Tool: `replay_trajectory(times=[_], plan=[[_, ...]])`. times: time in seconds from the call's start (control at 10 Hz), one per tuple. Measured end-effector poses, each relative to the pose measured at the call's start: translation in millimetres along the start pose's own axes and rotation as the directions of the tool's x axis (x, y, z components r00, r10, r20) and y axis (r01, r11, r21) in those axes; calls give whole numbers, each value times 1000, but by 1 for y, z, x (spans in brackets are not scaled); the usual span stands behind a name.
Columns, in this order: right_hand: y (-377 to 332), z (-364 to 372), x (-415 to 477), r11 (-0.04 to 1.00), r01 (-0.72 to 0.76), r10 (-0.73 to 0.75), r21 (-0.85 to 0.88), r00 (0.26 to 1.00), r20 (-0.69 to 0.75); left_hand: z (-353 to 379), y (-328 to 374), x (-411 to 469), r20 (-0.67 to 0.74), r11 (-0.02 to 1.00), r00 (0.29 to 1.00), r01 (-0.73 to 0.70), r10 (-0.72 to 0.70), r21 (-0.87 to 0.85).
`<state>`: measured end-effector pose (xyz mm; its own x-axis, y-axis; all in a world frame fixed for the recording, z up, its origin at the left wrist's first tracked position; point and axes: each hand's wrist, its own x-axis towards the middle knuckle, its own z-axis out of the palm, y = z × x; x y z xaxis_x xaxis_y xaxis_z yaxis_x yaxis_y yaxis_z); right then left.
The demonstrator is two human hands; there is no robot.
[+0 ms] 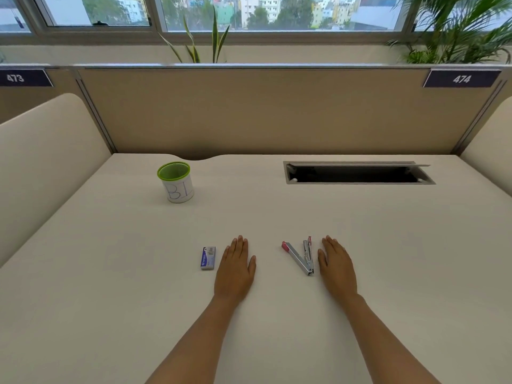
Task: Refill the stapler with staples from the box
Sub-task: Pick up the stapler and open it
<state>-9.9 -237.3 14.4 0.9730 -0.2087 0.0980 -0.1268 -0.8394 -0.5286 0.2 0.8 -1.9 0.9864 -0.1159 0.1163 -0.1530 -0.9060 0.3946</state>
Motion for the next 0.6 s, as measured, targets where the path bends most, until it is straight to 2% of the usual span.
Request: replay_trajectory(times=[0.1, 0.2, 0.3, 0.4, 0.5, 0.6], plan=[[-12, -1, -6, 968, -71, 85, 242, 995, -46, 0, -1, 1, 0, 1000, 1000, -1, 1, 7], [-27, 1, -9, 949, -82, 90, 305, 996, -12, 1, -2, 1, -8, 1000, 1000, -6, 6, 8], [-40, 4, -13, 956, -49, 53, 290, 999, -6, 2, -2, 1, -3, 1000, 1000, -8, 8, 8], [-46, 10, -14, 979, -49, 44, 198, 999, 26, 3, -2, 1, -5, 1000, 1000, -6, 6, 4], [-49, 13, -12, 992, -47, 48, 118, 999, -4, 3, -3, 1, -9, 1000, 1000, -12, 12, 8], [-52, 13, -11, 987, -59, 64, 146, 998, -24, 3, -3, 0, -14, 1000, 1000, -13, 13, -1]])
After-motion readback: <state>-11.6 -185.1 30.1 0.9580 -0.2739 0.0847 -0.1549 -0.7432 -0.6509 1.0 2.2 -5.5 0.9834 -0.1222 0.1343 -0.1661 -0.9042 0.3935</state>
